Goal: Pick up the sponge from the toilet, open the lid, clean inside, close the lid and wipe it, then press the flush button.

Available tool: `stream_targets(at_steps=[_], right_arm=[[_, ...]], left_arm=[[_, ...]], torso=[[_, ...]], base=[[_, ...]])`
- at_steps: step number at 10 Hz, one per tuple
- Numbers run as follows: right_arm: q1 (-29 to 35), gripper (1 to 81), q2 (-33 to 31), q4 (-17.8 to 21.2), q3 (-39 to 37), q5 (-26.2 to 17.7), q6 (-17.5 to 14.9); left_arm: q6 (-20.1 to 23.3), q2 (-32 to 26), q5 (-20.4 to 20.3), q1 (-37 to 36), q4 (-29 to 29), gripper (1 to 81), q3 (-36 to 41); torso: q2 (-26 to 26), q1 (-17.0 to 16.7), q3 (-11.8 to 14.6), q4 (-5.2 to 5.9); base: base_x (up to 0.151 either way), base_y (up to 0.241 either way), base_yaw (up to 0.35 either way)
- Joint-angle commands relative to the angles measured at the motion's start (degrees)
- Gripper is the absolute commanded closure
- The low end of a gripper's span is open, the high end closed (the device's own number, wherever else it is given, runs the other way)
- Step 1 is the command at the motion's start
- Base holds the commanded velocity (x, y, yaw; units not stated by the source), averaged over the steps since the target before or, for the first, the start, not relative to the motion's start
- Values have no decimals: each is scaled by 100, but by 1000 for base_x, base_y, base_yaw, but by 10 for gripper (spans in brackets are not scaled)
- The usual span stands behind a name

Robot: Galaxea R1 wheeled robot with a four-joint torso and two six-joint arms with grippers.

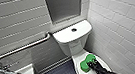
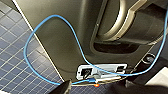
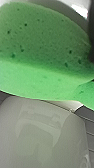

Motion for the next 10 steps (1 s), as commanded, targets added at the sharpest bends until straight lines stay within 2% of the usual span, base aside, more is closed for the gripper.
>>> stream_targets(at_steps=[1, 2, 6, 9, 10], right_arm=[[-220, 811, -1059, -522, 1891, 700, 115], [-396, 811, -1237, -602, 2042, 789, 273], [-1354, 811, -2062, -1435, 2656, 1508, 1150], [-2040, 811, -2563, -2234, 2814, 1965, 2239], [-2294, 811, -2836, -2544, 3044, 2256, 2646]], left_arm=[[26, -111, 553, 168, -27, 10, 9], [26, -120, 553, 168, -18, 10, 9], [35, -128, 553, 168, -9, 10, 27], [26, -164, 562, 168, -18, 10, 35], [35, -155, 553, 185, -9, 10, 35]], torso=[[0, 0, 0, 0], [0, 0, 0, 0], [0, 0, 0, 2], [0, 0, 0, 2], [-2, 0, 0, 2]], base=[[0, 0, 0], [0, 0, 0], [0, 0, 0], [0, 0, 0], [0, 0, 0]])
